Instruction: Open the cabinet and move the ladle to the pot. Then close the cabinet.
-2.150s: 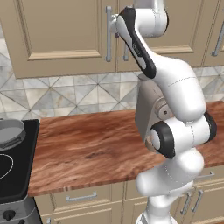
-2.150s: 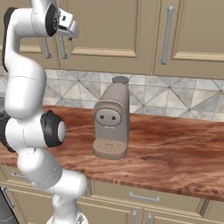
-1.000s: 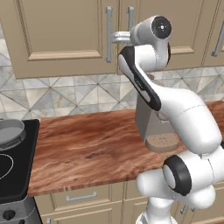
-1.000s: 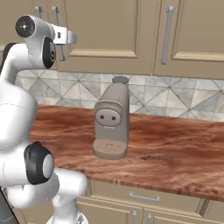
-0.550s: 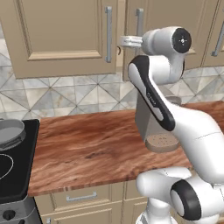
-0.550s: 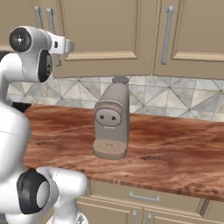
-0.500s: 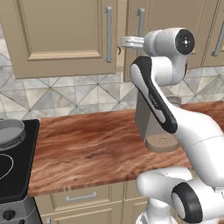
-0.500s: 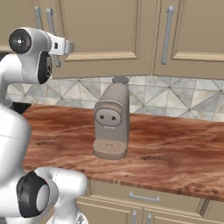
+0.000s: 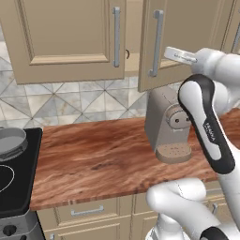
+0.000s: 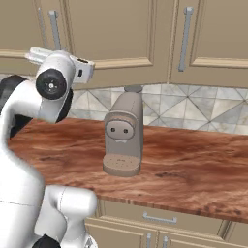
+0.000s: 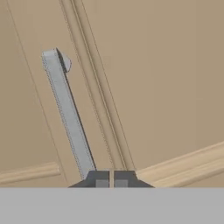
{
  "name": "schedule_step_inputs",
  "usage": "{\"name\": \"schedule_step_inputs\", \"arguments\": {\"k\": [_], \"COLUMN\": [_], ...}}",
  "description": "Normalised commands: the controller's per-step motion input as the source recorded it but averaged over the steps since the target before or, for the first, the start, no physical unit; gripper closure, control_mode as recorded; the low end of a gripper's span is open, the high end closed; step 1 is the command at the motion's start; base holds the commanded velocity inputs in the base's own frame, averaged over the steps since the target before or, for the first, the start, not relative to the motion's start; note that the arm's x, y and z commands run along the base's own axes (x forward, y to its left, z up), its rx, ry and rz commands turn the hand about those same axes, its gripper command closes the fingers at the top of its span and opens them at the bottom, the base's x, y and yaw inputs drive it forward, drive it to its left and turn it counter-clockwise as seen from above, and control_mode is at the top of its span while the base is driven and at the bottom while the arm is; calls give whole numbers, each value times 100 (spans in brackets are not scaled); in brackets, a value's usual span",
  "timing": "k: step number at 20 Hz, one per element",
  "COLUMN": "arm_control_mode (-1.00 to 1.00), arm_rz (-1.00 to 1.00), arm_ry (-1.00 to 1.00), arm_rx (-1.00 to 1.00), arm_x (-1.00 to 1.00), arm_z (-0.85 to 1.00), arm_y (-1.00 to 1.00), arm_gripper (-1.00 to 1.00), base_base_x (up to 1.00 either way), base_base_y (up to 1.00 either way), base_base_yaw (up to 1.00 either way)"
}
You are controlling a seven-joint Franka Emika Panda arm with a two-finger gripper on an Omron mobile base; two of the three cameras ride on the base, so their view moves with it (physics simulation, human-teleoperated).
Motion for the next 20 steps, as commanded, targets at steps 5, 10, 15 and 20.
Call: {"name": "schedule_step_inputs", "arguments": {"k": [5,10,15,20], "arm_control_mode": [-100,-100,-100,-100], "arm_rz": [21,5,-4,-16], "arm_ry": [-15,-7,-5,0], "arm_rx": [13,-2,-3,-9], "arm_x": [-41,-100,-98,-57], "arm_z": [0,0,3,12], "arm_y": [-71,80,100,100], "arm_gripper": [100,-100,-100,-100], "base_base_x": [0,0,0,0], "base_base_y": [0,0,0,0], "base_base_yaw": [0,0,0,0]}}
